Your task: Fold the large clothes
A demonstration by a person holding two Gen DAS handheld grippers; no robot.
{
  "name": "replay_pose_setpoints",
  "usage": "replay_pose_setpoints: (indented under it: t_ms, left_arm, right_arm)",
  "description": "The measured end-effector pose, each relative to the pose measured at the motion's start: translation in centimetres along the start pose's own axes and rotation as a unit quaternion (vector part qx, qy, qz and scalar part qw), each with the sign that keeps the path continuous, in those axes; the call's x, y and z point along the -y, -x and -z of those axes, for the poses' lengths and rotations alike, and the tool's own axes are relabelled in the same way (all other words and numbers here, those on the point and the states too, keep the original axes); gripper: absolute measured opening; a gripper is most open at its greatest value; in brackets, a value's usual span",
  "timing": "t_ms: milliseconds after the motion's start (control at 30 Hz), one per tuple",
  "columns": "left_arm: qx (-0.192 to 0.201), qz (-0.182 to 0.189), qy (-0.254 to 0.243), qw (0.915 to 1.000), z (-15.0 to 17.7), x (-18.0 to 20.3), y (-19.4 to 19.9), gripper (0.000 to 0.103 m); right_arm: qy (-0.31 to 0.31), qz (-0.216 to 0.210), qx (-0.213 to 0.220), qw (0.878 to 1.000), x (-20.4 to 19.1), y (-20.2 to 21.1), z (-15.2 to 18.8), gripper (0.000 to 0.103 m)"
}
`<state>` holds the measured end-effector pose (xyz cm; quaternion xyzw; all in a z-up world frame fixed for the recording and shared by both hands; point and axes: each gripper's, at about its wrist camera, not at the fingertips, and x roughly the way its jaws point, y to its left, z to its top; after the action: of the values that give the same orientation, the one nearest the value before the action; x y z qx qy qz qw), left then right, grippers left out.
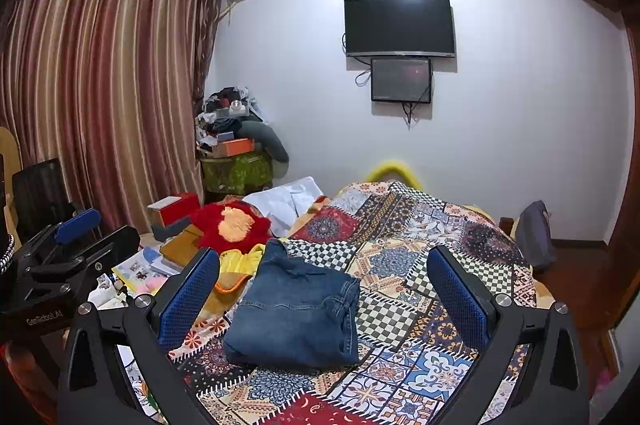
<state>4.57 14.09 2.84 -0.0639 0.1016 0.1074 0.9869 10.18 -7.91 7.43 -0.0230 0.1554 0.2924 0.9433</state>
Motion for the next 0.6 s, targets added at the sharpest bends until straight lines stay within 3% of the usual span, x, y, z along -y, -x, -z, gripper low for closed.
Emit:
replay_pose_setpoints:
  t_ms: [600]
  left_arm:
    - [-0.004, 0.012, 0.012, 0.9998, -0.16, -0.8, 0.1, 0.103]
  right_arm:
    - [-0.002, 0.006, -0.001, 1.0, 0.27, 0.79, -0.24, 0.103]
